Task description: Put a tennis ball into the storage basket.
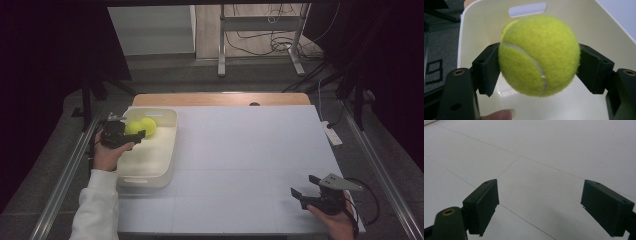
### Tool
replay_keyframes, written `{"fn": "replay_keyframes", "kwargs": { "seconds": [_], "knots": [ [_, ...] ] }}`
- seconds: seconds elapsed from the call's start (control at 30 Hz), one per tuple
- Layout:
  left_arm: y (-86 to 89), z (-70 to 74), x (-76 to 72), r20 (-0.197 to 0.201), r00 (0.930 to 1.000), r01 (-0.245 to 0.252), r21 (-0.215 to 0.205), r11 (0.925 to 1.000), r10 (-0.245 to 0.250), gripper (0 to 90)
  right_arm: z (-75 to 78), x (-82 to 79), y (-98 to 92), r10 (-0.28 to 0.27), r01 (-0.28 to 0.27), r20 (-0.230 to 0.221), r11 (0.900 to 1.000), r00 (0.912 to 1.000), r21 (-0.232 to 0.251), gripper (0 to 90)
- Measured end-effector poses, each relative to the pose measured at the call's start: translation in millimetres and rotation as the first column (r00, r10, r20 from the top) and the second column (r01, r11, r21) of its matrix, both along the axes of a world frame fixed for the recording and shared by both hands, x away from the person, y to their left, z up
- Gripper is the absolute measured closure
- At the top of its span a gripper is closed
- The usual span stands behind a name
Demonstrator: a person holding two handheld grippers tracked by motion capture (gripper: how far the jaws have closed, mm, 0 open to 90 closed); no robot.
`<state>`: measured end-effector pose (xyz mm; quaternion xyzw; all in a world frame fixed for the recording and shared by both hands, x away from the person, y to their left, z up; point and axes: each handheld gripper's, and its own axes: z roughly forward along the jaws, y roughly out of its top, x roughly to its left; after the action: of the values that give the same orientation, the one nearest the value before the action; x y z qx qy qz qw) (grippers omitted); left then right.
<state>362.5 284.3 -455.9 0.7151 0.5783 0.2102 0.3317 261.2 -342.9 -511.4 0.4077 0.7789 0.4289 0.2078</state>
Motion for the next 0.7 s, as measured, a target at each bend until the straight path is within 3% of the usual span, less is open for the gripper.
{"fn": "replay_keyframes", "kwargs": {
  "seconds": [0.3,0.7],
  "knots": [
    [1.0,-3.7,2.4,-0.029,0.9992,-0.026,0.022,0.9994,0.027,26.9,-0.2,0.3,0.3,-0.001,0.001,-0.002,1.0,1.0,-0.006,15.0],
    [-0.8,-7.2,4.7,-0.058,0.9979,-0.025,0.043,0.9988,0.028,26.9,-0.5,0.5,0.6,-0.001,0.001,-0.003,1.0,1.0,-0.006,15.0]
  ]
}}
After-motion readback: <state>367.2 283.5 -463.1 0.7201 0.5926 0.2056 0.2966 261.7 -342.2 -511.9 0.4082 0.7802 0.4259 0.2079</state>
